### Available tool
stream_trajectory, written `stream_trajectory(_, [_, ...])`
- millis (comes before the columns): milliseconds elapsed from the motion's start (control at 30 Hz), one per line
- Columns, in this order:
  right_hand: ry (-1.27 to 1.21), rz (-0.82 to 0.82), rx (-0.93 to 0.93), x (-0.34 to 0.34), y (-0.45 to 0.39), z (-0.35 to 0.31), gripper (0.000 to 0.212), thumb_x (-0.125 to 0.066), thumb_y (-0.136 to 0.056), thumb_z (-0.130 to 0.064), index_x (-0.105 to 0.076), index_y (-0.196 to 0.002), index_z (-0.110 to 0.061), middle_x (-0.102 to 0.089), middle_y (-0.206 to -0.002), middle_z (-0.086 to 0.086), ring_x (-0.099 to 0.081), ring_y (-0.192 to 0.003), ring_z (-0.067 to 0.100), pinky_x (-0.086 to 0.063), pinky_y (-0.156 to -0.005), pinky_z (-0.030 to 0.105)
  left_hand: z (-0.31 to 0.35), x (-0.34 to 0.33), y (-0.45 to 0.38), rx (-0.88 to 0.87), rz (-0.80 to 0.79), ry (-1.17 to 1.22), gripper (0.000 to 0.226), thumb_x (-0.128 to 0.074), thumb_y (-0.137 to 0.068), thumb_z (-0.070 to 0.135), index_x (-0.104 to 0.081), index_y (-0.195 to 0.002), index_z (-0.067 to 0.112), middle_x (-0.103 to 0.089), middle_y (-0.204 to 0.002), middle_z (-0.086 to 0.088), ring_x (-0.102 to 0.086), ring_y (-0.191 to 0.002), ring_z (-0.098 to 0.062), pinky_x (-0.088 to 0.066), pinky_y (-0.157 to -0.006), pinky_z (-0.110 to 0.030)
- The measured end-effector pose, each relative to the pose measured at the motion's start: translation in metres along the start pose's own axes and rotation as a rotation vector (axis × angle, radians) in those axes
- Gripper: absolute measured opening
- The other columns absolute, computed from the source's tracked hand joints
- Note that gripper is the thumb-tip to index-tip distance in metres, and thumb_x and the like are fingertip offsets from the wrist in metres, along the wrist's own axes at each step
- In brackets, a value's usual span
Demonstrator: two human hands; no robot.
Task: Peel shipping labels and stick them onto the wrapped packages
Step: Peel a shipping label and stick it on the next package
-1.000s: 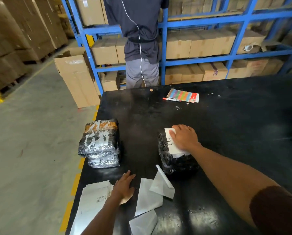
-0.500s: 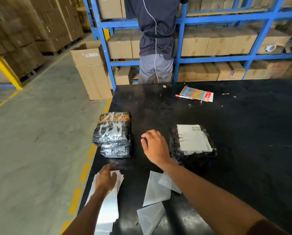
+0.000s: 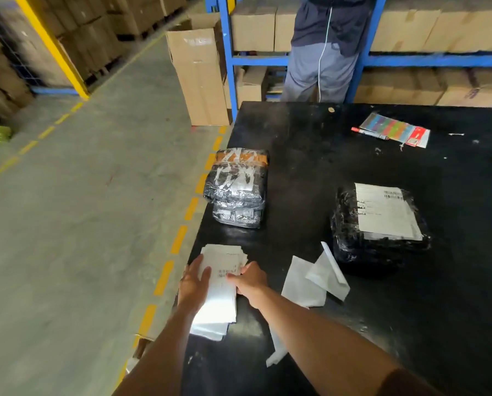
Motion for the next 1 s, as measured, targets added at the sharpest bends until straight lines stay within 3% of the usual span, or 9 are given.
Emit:
stream_trajectory(133, [0.016, 0.057, -0.016, 0.002, 0.003, -0.005, 0.027, -0.081, -0.078, -0.029, -0.06, -0.088, -0.015, -0.071, -0.111, 0.01, -0.07, -0.097, 0.028, -0.061, -0.081, 0.041, 0.003, -0.001, 0.006, -0.019, 0.011, -0.001, 0.048, -0.042, -0.102, 0.036, -0.036, -0.148, 0.028, -0.043, -0.146, -0.01, -0.051, -0.121, -0.03, -0.048, -0.094, -0.037])
stream_trajectory(233, [0.096, 0.071, 0.039, 0.01, 0.008, -0.009, 0.025, -0.076, -0.084, -0.027, -0.054, -0.071, -0.021, -0.071, -0.113, 0.011, -0.07, -0.099, 0.028, -0.059, -0.085, 0.036, -0.001, -0.001, 0.005, -0.034, 0.011, -0.001, 0.046, -0.036, -0.104, 0.033, -0.034, -0.149, 0.027, -0.04, -0.148, -0.01, -0.05, -0.123, -0.031, -0.049, -0.099, -0.043])
stream_trajectory(300, [0.098, 0.046, 0.075, 0.013, 0.012, -0.008, 0.02, -0.076, -0.083, -0.03, -0.064, -0.091, -0.016, -0.07, -0.117, 0.008, -0.068, -0.104, 0.026, -0.057, -0.086, 0.031, -0.005, -0.001, 0.003, -0.04, -0.009, 0.014, 0.047, -0.039, -0.103, 0.03, -0.033, -0.15, 0.027, -0.038, -0.149, -0.011, -0.048, -0.124, -0.032, -0.048, -0.101, -0.046])
stream_trajectory(367, [0.095, 0.003, 0.093, 0.013, 0.013, -0.005, 0.039, -0.082, -0.078, -0.029, -0.066, -0.109, -0.011, -0.07, -0.119, 0.007, -0.067, -0.107, 0.024, -0.055, -0.086, 0.027, -0.006, -0.002, 0.003, -0.027, -0.016, 0.016, 0.049, -0.041, -0.102, 0.035, -0.032, -0.15, 0.03, -0.035, -0.151, -0.011, -0.047, -0.125, -0.033, -0.048, -0.101, -0.051])
stream_trajectory(467, [0.127, 0.025, 0.078, 0.019, 0.011, 0.0, 0.04, -0.08, -0.079, -0.027, -0.07, -0.113, -0.01, -0.071, -0.116, 0.008, -0.068, -0.106, 0.025, -0.055, -0.084, 0.027, -0.004, -0.005, 0.003, 0.01, -0.014, 0.021, 0.051, -0.039, -0.101, 0.042, -0.031, -0.15, 0.031, -0.03, -0.156, -0.01, -0.04, -0.134, -0.034, -0.041, -0.108, -0.053])
stream_trajectory(633, [0.01, 0.02, 0.057, 0.043, 0.001, 0.002, 0.035, -0.074, -0.083, -0.031, -0.069, -0.113, -0.013, -0.072, -0.112, 0.008, -0.07, -0.1, 0.027, -0.059, -0.087, 0.043, -0.007, -0.006, 0.003, 0.001, -0.043, -0.018, 0.053, -0.039, -0.102, 0.042, -0.027, -0.152, 0.031, -0.025, -0.159, -0.007, -0.027, -0.143, -0.033, -0.031, -0.114, -0.055])
stream_trajectory(767, [-0.233, -0.004, 0.085, 0.085, 0.006, -0.021, 0.017, -0.063, -0.094, -0.013, -0.063, -0.11, -0.013, -0.067, -0.116, 0.01, -0.065, -0.1, 0.025, -0.057, -0.083, 0.038, 0.002, -0.002, 0.001, 0.028, -0.061, -0.093, 0.056, -0.048, -0.1, 0.032, -0.029, -0.151, 0.023, -0.03, -0.156, -0.009, -0.032, -0.14, -0.032, -0.03, -0.115, -0.051])
stream_trajectory(900, [-0.282, -0.076, 0.185, 0.13, 0.013, -0.048, 0.018, -0.055, -0.098, -0.011, -0.059, -0.116, -0.011, -0.066, -0.115, 0.005, -0.063, -0.105, 0.022, -0.053, -0.089, 0.036, 0.05, 0.002, -0.007, -0.007, 0.021, -0.343, 0.062, -0.052, -0.096, 0.03, -0.027, -0.151, 0.02, -0.024, -0.157, -0.008, -0.024, -0.143, -0.031, -0.02, -0.117, -0.045])
stream_trajectory(1000, [-0.279, -0.12, 0.246, 0.157, 0.018, -0.067, 0.027, -0.059, -0.097, -0.014, -0.062, -0.124, -0.014, -0.067, -0.121, 0.005, -0.065, -0.108, 0.021, -0.054, -0.091, 0.037, 0.114, -0.001, -0.006, -0.066, -0.029, 0.009, 0.047, -0.044, -0.101, 0.039, -0.044, -0.142, 0.017, -0.049, -0.142, -0.01, -0.049, -0.125, -0.027, -0.04, -0.103, -0.038])
Point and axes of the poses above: each hand's wrist, its own y-axis away from the middle knuckle, its own x-axis out of the back of the hand, z = x × y, the point moved 1 cm from there along -y, towards the middle knuckle
